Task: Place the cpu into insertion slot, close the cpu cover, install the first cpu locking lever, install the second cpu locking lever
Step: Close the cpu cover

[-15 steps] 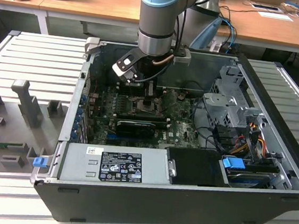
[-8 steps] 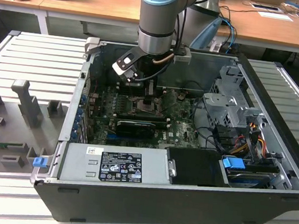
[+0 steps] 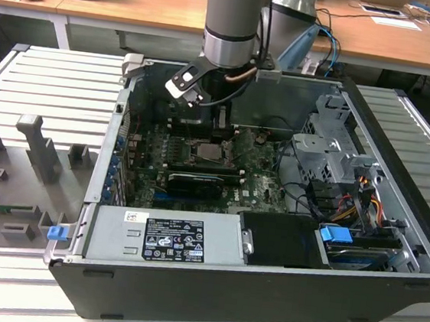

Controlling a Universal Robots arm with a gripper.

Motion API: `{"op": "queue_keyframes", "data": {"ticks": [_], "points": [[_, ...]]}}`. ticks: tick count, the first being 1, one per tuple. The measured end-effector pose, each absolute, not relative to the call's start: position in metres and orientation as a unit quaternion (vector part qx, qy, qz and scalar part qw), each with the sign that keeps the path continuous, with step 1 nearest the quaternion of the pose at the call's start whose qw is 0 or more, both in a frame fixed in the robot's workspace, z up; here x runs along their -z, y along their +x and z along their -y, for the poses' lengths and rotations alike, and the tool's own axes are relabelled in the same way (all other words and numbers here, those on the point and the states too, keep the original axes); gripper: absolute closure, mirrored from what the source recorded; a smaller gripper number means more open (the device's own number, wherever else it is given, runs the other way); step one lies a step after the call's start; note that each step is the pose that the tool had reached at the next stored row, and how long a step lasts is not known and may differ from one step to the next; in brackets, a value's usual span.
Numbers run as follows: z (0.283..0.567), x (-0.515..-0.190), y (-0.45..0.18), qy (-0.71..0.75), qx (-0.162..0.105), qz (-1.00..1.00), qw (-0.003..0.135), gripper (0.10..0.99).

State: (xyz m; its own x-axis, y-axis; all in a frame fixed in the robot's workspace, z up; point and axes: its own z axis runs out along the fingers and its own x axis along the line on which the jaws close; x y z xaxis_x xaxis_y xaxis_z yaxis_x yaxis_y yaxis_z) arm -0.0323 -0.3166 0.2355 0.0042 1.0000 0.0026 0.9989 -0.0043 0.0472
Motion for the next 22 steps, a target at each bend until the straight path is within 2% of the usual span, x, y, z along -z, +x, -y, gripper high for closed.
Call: {"op": "queue_keyframes", "data": {"ticks": [7, 22], "points": [[0.316, -0.249, -0.032, 0.708, -0.018, -0.705, 0.016, 0.98], [0.316, -0.257, -0.023, 0.708, -0.017, -0.705, 0.016, 0.98]]}}
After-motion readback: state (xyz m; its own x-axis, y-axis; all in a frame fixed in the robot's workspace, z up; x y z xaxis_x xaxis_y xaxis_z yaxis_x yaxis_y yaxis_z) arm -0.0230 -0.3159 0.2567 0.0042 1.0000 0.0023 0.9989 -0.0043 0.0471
